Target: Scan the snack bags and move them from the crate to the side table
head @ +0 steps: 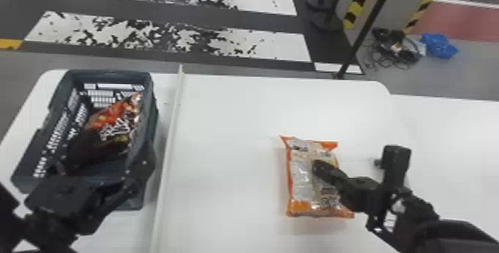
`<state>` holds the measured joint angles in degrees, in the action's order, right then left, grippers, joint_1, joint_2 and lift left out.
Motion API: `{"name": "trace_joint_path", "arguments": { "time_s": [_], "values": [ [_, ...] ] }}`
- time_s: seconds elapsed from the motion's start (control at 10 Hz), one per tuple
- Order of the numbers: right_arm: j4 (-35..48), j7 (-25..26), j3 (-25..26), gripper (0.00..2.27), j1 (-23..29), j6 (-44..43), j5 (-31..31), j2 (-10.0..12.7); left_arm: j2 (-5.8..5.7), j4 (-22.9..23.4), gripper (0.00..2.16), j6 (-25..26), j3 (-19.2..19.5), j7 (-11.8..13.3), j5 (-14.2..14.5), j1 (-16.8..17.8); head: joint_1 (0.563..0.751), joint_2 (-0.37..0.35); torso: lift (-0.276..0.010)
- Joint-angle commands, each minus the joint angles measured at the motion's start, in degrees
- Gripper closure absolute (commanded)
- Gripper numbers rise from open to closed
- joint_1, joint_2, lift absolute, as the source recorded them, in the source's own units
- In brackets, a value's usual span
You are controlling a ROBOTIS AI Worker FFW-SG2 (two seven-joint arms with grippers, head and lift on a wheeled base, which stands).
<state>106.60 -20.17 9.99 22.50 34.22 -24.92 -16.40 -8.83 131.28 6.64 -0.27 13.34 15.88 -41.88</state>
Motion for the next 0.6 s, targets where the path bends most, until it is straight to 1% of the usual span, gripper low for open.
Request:
{"name": "trace_joint_path", "arguments": {
  "time_s": [0.0, 0.1, 0.2, 0.3, 0.4, 0.5],
  "values": [
    [5.20, -0.66, 3.46, 1.72, 2.02, 2.31, -3.20, 0.06, 0.04, 0.03, 0.08, 0.00, -0.43, 0.02, -0.06, 0.48, 0.695, -0.162, -0.087],
    [10.82, -0.66, 6.98, 0.31, 5.01, 2.48, -4.78, 0.06, -0.04, -0.06, 0.08, 0.00, -0.61, -0.07, -0.06, 0.74, 0.695, -0.168, -0.087],
    [15.22, -0.66, 12.51, 0.00, 7.21, 5.47, -7.60, -0.03, -0.13, -0.15, 0.08, 0.00, -0.78, -0.42, -0.59, 0.74, 0.695, -0.181, -0.087],
    [16.01, -1.01, 15.85, 0.00, 8.09, 5.82, -7.68, -0.12, -0.57, -0.59, 0.07, -0.18, -0.78, -1.04, -0.59, 1.01, 0.695, -0.209, -0.087],
    [14.25, -3.12, 18.40, 0.05, 8.09, 5.65, -7.07, -0.65, -1.01, -0.76, 0.08, -0.35, -0.87, -1.57, -0.59, 1.18, 0.695, -0.242, -0.087],
    [11.35, -3.83, 19.63, 0.05, 8.18, 3.71, -5.93, -1.53, -1.27, -0.85, 0.08, -0.35, -0.96, -1.57, -0.59, 1.45, 0.695, -0.277, -0.087]
  ]
}}
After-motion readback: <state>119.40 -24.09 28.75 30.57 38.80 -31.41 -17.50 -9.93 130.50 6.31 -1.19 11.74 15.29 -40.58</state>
